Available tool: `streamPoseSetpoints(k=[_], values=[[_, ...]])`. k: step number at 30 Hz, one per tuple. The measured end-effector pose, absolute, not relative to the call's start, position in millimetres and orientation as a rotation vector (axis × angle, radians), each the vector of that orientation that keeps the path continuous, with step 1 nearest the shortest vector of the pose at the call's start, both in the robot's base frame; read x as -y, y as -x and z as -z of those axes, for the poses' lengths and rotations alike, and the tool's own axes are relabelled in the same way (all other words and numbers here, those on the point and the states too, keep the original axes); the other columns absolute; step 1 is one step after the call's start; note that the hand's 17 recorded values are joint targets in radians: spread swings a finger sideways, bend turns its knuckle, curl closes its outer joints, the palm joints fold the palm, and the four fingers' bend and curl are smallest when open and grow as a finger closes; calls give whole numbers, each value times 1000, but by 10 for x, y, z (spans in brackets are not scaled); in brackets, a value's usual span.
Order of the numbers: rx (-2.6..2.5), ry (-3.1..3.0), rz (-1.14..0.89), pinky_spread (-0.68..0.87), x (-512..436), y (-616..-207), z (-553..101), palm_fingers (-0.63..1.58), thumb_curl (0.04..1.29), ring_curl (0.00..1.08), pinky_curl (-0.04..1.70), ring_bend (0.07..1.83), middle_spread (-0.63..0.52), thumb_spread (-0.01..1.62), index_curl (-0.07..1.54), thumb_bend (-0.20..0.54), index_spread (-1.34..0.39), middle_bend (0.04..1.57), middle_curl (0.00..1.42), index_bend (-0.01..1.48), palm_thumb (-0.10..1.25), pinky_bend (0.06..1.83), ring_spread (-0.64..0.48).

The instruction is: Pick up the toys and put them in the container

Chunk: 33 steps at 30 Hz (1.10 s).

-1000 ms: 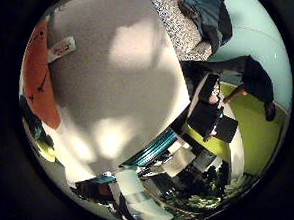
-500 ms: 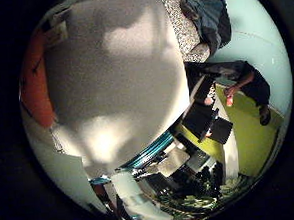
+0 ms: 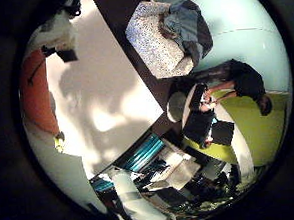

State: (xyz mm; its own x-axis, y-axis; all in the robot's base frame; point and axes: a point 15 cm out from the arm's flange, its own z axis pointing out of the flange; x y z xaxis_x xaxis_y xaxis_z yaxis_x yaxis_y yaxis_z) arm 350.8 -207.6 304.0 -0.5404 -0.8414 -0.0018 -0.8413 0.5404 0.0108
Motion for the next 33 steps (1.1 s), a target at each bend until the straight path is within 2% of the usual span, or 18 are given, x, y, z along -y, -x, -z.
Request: streamPoseSetpoints(k=[8, 14, 24, 33], values=[[2607, -1828, 38, -158, 1032, -3419, -4017, 942, 732, 754, 888, 1454, -232, 848, 937, -16, -304, 1254, 1012, 1106, 1026, 1429, -233], [2482, -2067, 72, -155, 247, -3393, -4488, 936, 758, 774, 972, 1451, -229, 846, 946, -17, -300, 1258, 1028, 1109, 1021, 1384, -233], [2107, -2401, 116, -159, -1178, -3141, -4565, 949, 788, 793, 1087, 1429, -228, 845, 953, -17, -300, 1242, 1038, 1094, 1021, 1312, -236], [2051, -2496, 111, -170, -1581, -3195, -4503, 959, 798, 811, 1164, 1417, -232, 847, 960, -20, -303, 1227, 1049, 1074, 1012, 1263, -242]])
